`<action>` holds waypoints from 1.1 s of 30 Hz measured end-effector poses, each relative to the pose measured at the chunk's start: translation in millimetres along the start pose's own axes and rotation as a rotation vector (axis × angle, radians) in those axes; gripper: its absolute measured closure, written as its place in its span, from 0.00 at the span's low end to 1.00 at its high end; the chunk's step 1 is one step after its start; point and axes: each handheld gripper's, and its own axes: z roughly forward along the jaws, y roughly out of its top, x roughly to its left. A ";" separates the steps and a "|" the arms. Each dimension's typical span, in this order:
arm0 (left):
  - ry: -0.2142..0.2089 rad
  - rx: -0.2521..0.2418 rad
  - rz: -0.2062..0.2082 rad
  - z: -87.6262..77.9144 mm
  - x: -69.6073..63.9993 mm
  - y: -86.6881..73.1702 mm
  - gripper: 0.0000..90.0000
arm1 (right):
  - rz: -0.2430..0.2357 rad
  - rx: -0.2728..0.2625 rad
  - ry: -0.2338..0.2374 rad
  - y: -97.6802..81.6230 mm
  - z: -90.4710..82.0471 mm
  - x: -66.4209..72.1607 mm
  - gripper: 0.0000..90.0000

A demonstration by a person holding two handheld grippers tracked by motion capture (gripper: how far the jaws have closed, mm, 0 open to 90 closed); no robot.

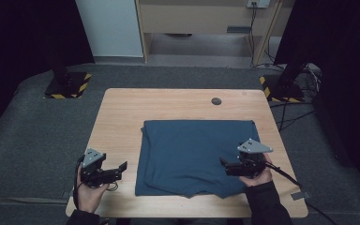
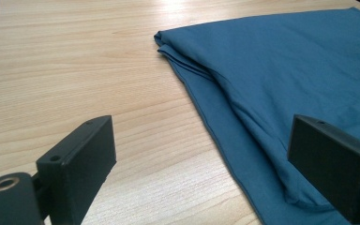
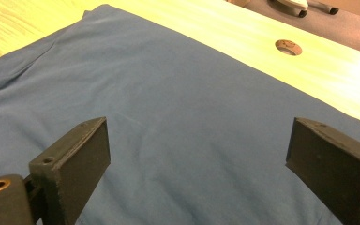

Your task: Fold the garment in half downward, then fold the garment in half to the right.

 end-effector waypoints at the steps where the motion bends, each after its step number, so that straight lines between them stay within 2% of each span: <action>1: 0.000 0.000 0.000 0.0 0.0 0.0 0.08 | 0.000 0.000 0.000 0.0 0.0 0.0 0.07; 6: -0.024 0.019 0.014 9.2 0.0 10.2 0.08 | -0.007 -0.001 -0.010 1.1 -1.8 1.5 0.07; 9: -0.032 0.017 0.019 12.6 0.6 15.3 0.08 | 0.003 -0.002 -0.012 2.8 -2.3 0.5 0.07; 12: -0.038 -0.006 0.022 15.9 0.0 26.8 0.08 | 0.008 -0.005 -0.005 7.4 -0.2 1.6 0.08; 19: -0.069 -0.029 0.014 22.4 4.5 46.8 0.08 | -0.036 -0.007 0.000 21.2 6.4 13.0 0.08; 23: -0.071 -0.043 0.015 25.4 9.3 57.6 0.09 | -0.050 -0.009 0.008 29.7 9.8 18.7 0.08; 26: -0.060 -0.035 0.022 28.8 11.6 64.4 0.08 | -0.055 -0.011 0.017 34.9 12.1 22.0 0.08; 33: -0.054 -0.064 0.022 35.3 16.3 74.0 0.09 | -0.070 -0.019 0.019 45.8 16.3 30.2 0.09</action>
